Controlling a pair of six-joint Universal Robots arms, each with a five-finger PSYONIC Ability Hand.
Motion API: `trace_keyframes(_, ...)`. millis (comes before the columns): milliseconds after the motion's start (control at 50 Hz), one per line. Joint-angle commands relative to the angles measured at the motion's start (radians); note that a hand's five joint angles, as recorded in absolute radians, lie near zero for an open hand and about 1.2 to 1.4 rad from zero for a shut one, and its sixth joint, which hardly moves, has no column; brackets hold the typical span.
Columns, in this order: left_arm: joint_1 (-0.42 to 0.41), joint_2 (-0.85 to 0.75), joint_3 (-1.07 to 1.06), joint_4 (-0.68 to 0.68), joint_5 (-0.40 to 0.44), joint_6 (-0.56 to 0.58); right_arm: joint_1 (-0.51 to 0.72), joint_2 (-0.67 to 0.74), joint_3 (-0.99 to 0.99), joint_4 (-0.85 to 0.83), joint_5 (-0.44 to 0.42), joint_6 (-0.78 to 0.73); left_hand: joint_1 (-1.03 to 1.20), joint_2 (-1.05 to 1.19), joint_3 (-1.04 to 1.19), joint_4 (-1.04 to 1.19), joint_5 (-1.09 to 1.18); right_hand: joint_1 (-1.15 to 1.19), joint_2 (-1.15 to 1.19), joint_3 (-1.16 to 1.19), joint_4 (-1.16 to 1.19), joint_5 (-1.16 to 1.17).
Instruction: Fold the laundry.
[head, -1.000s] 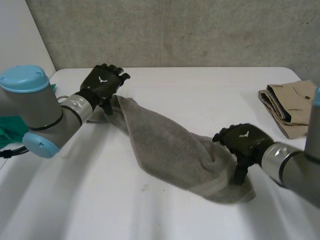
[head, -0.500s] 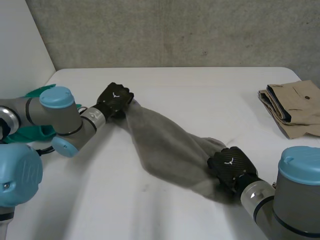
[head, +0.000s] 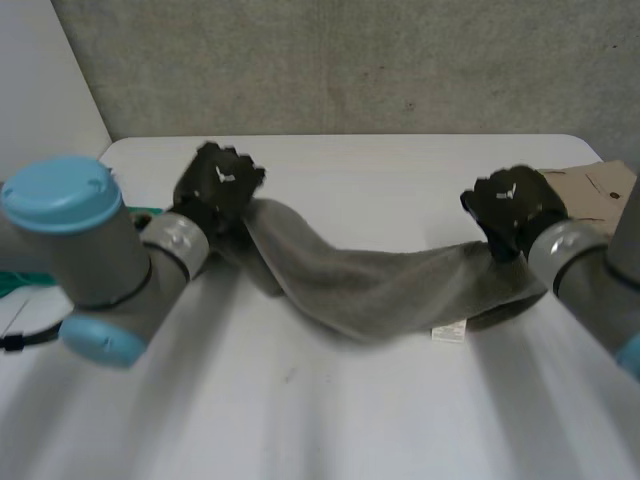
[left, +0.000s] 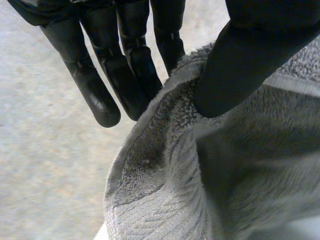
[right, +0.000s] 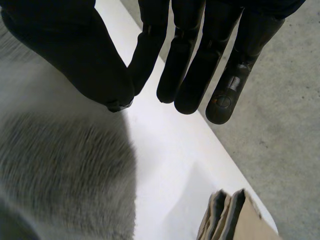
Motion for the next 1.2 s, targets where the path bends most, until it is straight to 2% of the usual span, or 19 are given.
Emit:
trace_keyframes(20, -0.108, 0.061, -0.138, -0.059, -0.057, -0.132, -0.005, 0.209, -0.352, 0.161, -0.025, 0.044, 0.274, 0.199, 0.204, 0.198, 0.268, 0.414, 0.224, 0.215, 0.210, 0.233)
trace_keyframes(100, -0.122, 0.002, -0.112, -0.056, -0.100, -0.165, 0.004, 0.367, -0.534, 0.228, -0.028, 0.045, 0.246, 0.170, 0.176, 0.169, 0.240, 0.414, 0.224, 0.215, 0.210, 0.233)
trace_keyframes(140, -0.120, -0.044, -0.082, -0.059, -0.115, -0.171, 0.009, 0.451, -0.627, 0.251, -0.023, 0.045, 0.056, -0.020, -0.015, -0.021, 0.050, 0.414, 0.224, 0.215, 0.210, 0.233)
trace_keyframes(160, -0.122, -0.086, -0.046, -0.067, -0.124, -0.175, 0.009, 0.477, -0.651, 0.257, -0.023, 0.045, -0.291, -0.367, -0.361, -0.368, -0.297, 0.304, 0.115, 0.106, 0.100, 0.124)
trace_keyframes(180, -0.122, -0.103, -0.029, -0.069, -0.126, -0.172, 0.009, 0.499, -0.674, 0.261, -0.019, 0.047, -0.475, -0.551, -0.545, -0.551, -0.481, 0.045, -0.145, -0.154, -0.159, -0.136)
trace_keyframes(200, -0.122, -0.113, -0.016, -0.073, -0.129, -0.166, 0.009, 0.529, -0.705, 0.264, -0.004, 0.053, -0.616, -0.692, -0.686, -0.693, -0.622, -0.397, -0.586, -0.595, -0.601, -0.577)
trace_keyframes(220, -0.122, -0.120, -0.008, -0.079, -0.134, -0.165, 0.010, 0.536, -0.716, 0.264, 0.009, 0.054, -0.653, -0.728, -0.723, -0.729, -0.659, -0.553, -0.742, -0.751, -0.756, -0.733)
trace_keyframes(280, -0.122, -0.112, 0.004, -0.113, -0.140, -0.172, 0.001, 0.502, -0.698, 0.262, 0.087, 0.074, -0.665, -0.740, -0.735, -0.741, -0.671, -0.665, -0.855, -0.864, -0.869, -0.846)
trace_keyframes(340, -0.087, -0.034, -0.002, -0.144, -0.135, -0.177, 0.006, 0.439, -0.615, 0.251, 0.125, 0.111, -0.694, -0.770, -0.764, -0.771, -0.700, -0.710, -0.899, -0.908, -0.913, -0.890)
trace_keyframes(420, -0.004, 0.053, -0.029, -0.168, -0.123, -0.174, 0.004, 0.264, -0.420, 0.239, 0.112, 0.175, -0.694, -0.770, -0.764, -0.771, -0.700, -0.716, -0.905, -0.914, -0.919, -0.896)
trace_keyframes(440, 0.010, 0.066, -0.035, -0.173, -0.117, -0.174, 0.004, 0.184, -0.332, 0.232, 0.095, 0.201, -0.691, -0.767, -0.761, -0.768, -0.697, -0.701, -0.890, -0.900, -0.905, -0.881)
trace_keyframes(480, 0.039, 0.093, -0.055, -0.193, -0.077, -0.174, 0.002, 0.126, -0.256, 0.227, 0.079, 0.218, -0.682, -0.758, -0.753, -0.759, -0.688, -0.689, -0.879, -0.888, -0.893, -0.869)
trace_keyframes(580, 0.076, 0.109, -0.107, -0.274, 0.010, -0.189, 0.005, -0.019, -0.008, 0.207, 0.009, 0.235, -0.656, -0.732, -0.726, -0.732, -0.662, -0.674, -0.864, -0.873, -0.878, -0.855)
trace_keyframes(680, 0.096, 0.101, -0.153, -0.320, 0.046, -0.252, 0.015, -0.148, 0.244, 0.135, -0.077, 0.238, -0.585, -0.661, -0.656, -0.662, -0.592, -0.563, -0.753, -0.762, -0.767, -0.743)
trace_keyframes(760, 0.102, 0.092, -0.155, -0.319, 0.047, -0.324, 0.028, -0.156, 0.365, 0.028, -0.094, 0.240, -0.577, -0.652, -0.647, -0.653, -0.583, -0.493, -0.682, -0.691, -0.697, -0.673)
trace_keyframes(860, 0.108, 0.016, -0.128, -0.303, 0.047, -0.396, 0.074, -0.115, 0.425, -0.086, -0.091, 0.239, -0.536, -0.611, -0.606, -0.612, -0.542, -0.413, -0.603, -0.612, -0.617, -0.594)
trace_keyframes(1000, 0.093, -0.035, -0.086, -0.264, 0.040, -0.412, 0.090, 0.008, 0.433, -0.183, -0.089, 0.238, -0.418, -0.494, -0.489, -0.495, -0.424, -0.346, -0.535, -0.544, -0.550, -0.526)
trace_keyframes(1100, 0.088, -0.055, -0.065, -0.234, 0.040, -0.412, 0.094, 0.062, 0.418, -0.230, -0.085, 0.223, -0.231, -0.306, -0.301, -0.307, -0.237, -0.325, -0.515, -0.524, -0.529, -0.505)
trace_keyframes(1200, 0.084, -0.069, -0.063, -0.188, 0.038, -0.401, 0.093, 0.085, 0.399, -0.264, -0.074, 0.223, 0.177, 0.101, 0.107, 0.101, 0.171, -0.190, -0.380, -0.389, -0.394, -0.371)
